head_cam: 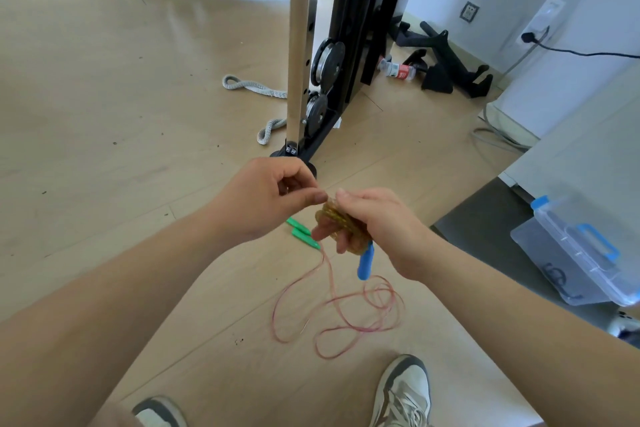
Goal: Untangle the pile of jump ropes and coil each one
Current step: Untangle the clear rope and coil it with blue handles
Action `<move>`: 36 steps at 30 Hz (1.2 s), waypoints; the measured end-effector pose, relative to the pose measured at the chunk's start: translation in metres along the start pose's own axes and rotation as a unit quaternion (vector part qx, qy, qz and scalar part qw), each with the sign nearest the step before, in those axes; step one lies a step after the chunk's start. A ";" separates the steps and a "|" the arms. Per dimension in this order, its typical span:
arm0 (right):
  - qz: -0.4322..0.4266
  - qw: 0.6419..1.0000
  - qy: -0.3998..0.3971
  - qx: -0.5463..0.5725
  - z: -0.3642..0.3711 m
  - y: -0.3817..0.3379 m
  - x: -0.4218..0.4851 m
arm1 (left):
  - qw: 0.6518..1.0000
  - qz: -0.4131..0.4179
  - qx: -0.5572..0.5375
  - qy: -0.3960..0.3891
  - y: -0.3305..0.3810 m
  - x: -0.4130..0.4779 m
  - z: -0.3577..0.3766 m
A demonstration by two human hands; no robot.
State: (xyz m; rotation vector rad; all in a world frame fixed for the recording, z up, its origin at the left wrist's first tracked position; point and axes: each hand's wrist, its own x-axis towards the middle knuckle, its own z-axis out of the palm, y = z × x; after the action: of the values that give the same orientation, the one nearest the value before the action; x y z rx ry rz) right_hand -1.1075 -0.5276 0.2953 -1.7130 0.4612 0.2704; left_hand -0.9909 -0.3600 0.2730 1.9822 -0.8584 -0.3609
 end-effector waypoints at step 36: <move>0.011 0.993 -0.051 -0.107 -0.003 -0.011 -0.015 | 0.962 0.183 0.201 -0.027 0.012 -0.015 0.008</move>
State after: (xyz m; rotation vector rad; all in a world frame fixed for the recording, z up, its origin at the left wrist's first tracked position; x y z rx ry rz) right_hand -1.1161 -0.5263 0.3125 -1.8923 0.3877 0.4346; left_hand -1.0113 -0.3581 0.2780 2.1227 -1.3943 -0.0248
